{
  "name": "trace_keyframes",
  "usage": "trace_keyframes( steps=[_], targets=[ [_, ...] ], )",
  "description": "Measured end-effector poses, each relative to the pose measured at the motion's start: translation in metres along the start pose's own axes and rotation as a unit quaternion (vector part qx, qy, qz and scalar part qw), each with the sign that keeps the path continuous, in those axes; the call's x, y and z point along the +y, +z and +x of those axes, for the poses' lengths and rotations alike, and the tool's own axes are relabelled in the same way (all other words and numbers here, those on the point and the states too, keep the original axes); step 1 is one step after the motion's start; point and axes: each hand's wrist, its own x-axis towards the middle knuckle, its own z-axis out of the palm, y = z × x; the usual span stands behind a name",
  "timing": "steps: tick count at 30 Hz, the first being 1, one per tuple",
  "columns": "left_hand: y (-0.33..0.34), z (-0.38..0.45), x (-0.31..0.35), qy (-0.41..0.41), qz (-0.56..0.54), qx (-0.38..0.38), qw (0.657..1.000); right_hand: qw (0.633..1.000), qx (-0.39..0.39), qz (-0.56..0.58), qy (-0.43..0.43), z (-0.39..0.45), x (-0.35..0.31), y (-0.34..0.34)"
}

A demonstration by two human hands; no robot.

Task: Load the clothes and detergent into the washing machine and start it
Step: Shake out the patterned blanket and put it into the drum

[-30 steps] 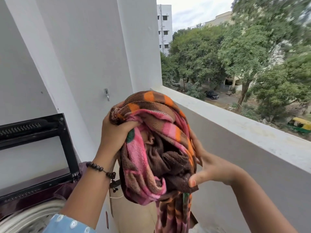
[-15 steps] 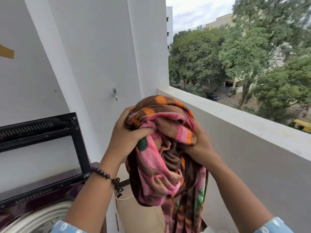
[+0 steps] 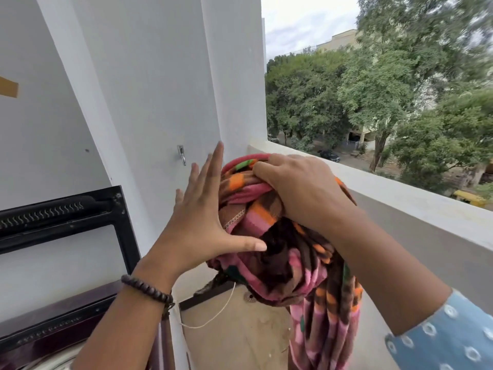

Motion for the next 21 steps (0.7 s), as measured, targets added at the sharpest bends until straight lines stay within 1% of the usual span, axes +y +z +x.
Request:
trace_keyframes(
  steps=[2, 3, 5, 7, 9, 11, 12, 14, 16, 19, 21],
  targets=[
    [0.003, 0.008, 0.007, 0.033, 0.035, 0.003, 0.999, 0.999, 0.004, -0.016, -0.048, 0.008, -0.012, -0.003],
    [0.005, 0.012, 0.007, 0.038, 0.02, 0.013, 0.999, 0.998, 0.009, -0.028, -0.062, 0.011, -0.016, -0.004],
    [0.013, 0.018, 0.0, 0.031, -0.04, 0.054, 0.997, 0.997, 0.016, -0.052, -0.058, 0.016, -0.021, -0.004],
    [0.02, 0.021, -0.008, 0.015, -0.089, 0.104, 0.99, 0.998, 0.011, -0.048, -0.025, 0.016, -0.022, -0.003],
    [0.026, 0.022, -0.014, 0.006, -0.124, 0.146, 0.981, 1.0, 0.002, 0.007, 0.017, 0.012, -0.02, -0.001],
    [0.031, 0.023, -0.018, 0.002, -0.158, 0.169, 0.973, 0.992, -0.005, 0.113, 0.062, 0.005, -0.014, 0.002],
    [0.032, 0.024, -0.022, -0.001, -0.179, 0.178, 0.968, 0.979, -0.024, 0.184, 0.086, -0.001, -0.007, 0.003],
    [0.031, 0.026, -0.031, -0.023, -0.226, 0.204, 0.952, 0.933, -0.086, 0.324, 0.131, -0.019, 0.01, 0.007],
    [0.028, 0.03, -0.043, -0.072, -0.282, 0.24, 0.926, 0.879, -0.122, 0.423, 0.185, -0.043, 0.024, 0.016],
    [0.024, 0.035, -0.056, -0.145, -0.393, 0.292, 0.86, 0.789, -0.124, 0.538, 0.268, -0.079, 0.029, 0.042],
    [0.024, 0.037, -0.057, -0.168, -0.447, 0.309, 0.822, 0.733, -0.117, 0.597, 0.304, -0.098, 0.027, 0.059]
  ],
)
